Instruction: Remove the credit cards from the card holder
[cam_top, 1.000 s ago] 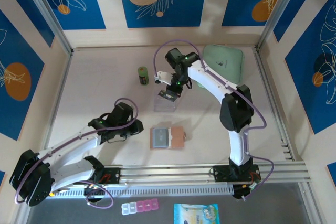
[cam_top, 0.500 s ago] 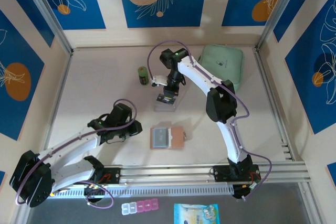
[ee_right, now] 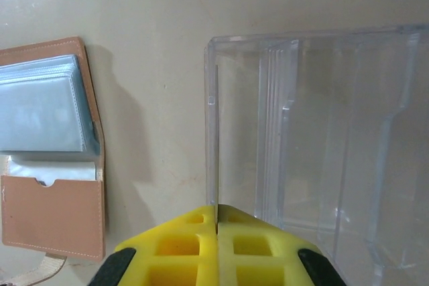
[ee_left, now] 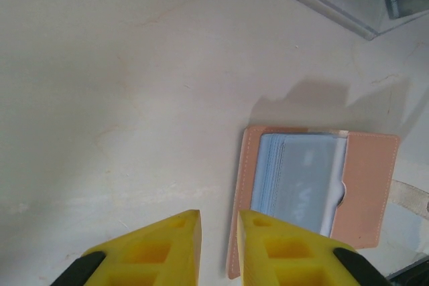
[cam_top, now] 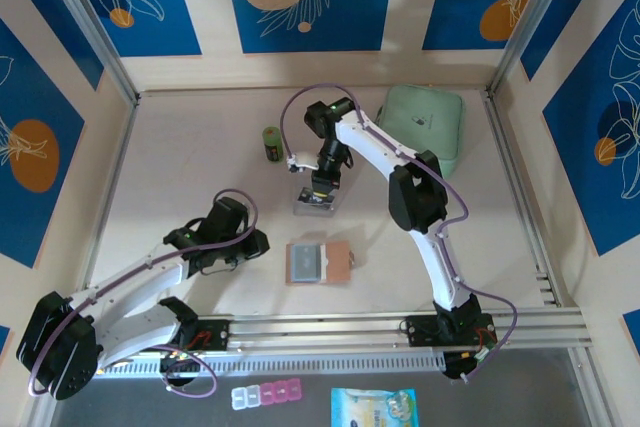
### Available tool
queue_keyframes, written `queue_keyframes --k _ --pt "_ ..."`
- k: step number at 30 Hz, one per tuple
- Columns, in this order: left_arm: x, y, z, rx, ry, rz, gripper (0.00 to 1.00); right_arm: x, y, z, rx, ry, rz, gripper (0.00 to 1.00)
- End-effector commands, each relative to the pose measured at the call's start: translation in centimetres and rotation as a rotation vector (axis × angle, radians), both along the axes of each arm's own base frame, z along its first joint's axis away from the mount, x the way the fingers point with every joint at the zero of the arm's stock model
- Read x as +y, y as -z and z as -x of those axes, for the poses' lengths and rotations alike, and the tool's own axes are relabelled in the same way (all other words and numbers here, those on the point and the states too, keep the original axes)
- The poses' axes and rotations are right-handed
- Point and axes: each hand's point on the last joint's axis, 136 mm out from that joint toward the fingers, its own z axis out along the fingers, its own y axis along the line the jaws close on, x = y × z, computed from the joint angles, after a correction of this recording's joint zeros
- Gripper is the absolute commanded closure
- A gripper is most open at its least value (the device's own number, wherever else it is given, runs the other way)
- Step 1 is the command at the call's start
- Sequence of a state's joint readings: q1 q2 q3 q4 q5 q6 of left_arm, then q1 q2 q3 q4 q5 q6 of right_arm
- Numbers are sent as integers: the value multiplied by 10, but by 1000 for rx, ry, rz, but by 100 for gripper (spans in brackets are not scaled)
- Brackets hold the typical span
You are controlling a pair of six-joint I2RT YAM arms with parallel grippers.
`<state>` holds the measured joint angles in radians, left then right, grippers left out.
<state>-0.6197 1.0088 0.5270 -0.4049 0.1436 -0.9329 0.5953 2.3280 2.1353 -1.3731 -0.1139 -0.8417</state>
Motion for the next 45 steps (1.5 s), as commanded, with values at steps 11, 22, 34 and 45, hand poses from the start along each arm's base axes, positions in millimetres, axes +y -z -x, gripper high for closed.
queue_keyframes --k 11,22,34,45 --pt "4 3 6 16 3 7 79 0 25 33 124 -46 15 91" --pt "2 3 5 17 9 11 79 2 -12 24 20 -26 -33 83" --pt "-10 5 0 22 32 47 79 1 -55 35 -44 101 -96 84" --pt "-28 11 -2 51 78 89 79 -3 -17 62 11 310 -73 91"
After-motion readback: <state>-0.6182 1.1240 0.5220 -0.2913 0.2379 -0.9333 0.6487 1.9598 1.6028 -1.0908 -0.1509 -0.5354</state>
